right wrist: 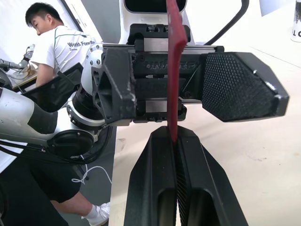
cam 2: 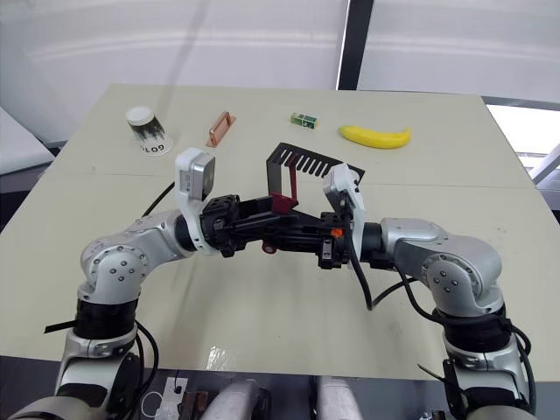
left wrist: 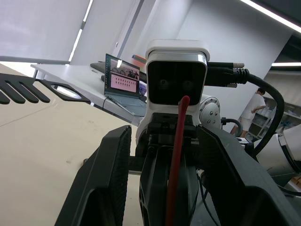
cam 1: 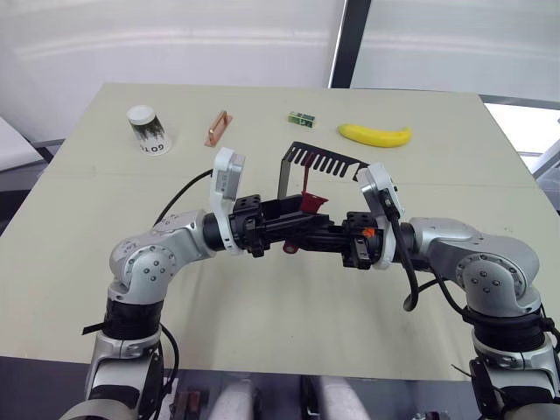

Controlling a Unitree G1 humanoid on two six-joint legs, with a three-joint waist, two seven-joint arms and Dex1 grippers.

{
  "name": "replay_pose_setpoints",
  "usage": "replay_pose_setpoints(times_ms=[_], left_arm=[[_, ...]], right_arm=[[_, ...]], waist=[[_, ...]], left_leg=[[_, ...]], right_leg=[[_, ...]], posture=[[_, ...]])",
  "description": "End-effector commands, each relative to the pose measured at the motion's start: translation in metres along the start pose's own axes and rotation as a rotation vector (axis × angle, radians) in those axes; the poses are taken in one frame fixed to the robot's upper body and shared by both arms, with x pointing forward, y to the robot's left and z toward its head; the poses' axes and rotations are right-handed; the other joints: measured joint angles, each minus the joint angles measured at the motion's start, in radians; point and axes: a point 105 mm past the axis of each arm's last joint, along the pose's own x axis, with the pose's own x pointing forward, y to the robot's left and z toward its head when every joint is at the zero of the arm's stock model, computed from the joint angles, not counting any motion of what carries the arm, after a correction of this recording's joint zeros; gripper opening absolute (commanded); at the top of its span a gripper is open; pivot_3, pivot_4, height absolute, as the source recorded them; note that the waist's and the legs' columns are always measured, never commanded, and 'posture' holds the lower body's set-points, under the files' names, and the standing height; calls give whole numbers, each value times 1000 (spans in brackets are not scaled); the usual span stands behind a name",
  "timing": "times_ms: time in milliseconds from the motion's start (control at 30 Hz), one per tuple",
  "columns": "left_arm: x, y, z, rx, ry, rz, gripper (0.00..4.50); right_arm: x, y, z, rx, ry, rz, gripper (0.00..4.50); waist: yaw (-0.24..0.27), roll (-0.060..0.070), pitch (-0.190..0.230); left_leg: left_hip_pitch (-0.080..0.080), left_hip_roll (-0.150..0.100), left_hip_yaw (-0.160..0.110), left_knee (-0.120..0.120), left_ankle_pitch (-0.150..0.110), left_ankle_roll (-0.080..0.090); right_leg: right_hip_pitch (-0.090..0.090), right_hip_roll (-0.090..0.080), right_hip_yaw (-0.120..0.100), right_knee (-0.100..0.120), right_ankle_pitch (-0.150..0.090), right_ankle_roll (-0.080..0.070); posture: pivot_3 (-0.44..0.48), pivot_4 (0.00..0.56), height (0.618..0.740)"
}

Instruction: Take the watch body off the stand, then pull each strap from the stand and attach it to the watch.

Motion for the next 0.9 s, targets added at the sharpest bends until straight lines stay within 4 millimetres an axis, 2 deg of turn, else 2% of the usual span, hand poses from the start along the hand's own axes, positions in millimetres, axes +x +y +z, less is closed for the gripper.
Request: replay_pose_setpoints(times_ms=[33,133,900], left_arm=[[-1,-5,7,23,-37,-24,1499],[-1,-5,8,17,-49,-25,65],[1,-7,8,-2,-82,-46,65]], right_arm=[[-1,3,10,-28,-25,6,0],[-1,3,10,-26,-27,5,0],[0,3,11,-32,-29,1,0]], waist=[[0,0,0],[0,0,0],[0,0,0]], left_leg=[[0,0,0,0,0,0],[0,0,0,0,0,0],[0,0,0,0,0,0]], right_leg=[[0,0,0,0,0,0],[0,0,0,0,0,0],[0,0,0,0,0,0]], posture=[[0,150,740],[0,150,740],[0,150,740]])
